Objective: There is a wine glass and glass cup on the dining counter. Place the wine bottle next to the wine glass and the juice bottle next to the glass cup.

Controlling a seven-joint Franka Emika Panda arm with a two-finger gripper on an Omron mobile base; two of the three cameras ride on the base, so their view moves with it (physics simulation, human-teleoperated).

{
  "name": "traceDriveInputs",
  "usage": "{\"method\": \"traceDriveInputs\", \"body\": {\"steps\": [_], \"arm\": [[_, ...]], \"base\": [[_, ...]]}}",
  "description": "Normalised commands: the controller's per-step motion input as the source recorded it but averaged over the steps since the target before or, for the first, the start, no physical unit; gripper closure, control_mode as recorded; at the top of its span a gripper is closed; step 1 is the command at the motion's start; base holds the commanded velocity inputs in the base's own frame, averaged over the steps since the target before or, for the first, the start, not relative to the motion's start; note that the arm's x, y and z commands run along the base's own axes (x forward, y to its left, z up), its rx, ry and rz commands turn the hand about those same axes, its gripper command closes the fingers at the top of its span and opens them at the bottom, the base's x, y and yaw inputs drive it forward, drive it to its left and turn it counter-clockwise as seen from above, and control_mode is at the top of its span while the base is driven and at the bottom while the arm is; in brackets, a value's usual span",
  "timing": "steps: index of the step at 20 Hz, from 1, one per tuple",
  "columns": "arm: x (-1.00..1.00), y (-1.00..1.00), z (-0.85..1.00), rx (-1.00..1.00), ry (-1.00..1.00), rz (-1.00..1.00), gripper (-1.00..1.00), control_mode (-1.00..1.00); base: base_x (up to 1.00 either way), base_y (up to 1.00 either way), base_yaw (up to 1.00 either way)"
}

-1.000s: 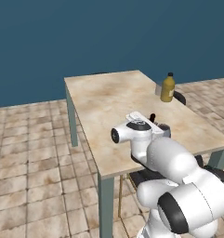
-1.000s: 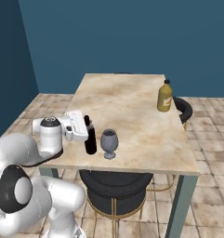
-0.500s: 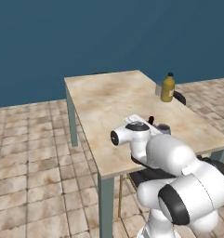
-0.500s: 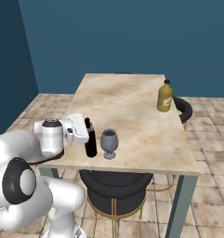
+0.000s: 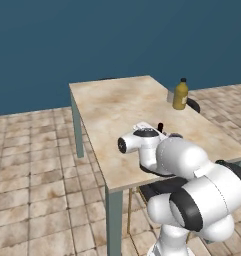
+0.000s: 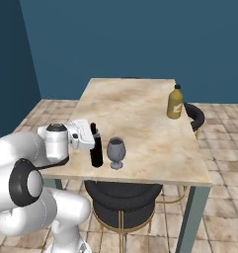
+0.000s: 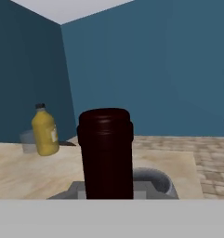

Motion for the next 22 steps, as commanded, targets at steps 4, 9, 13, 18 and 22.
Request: {"method": "traceDriveInputs", "body": {"steps": [4,9,13,18,22], "arm": [[0.00,0.00,-0.32,0.00,0.00,0.00,1.00,-1.00],[0.00,-0.01,-0.37,0.00,0.00,0.00,1.00,-1.00],[-0.03,-0.03,-0.37,0.00,0.00,0.00,1.00,-1.00],[-0.01,-0.07,-0.29,0.00,0.00,0.00,1.00,-1.00],[0.00,-0.01,-0.24,0.00,0.00,0.00,-1.00,-1.00]], "base": [[0.00,0.00,0.00],[0.00,0.00,0.00],[0.00,0.00,0.00],[0.00,0.00,0.00],[0.00,0.00,0.00]]}}
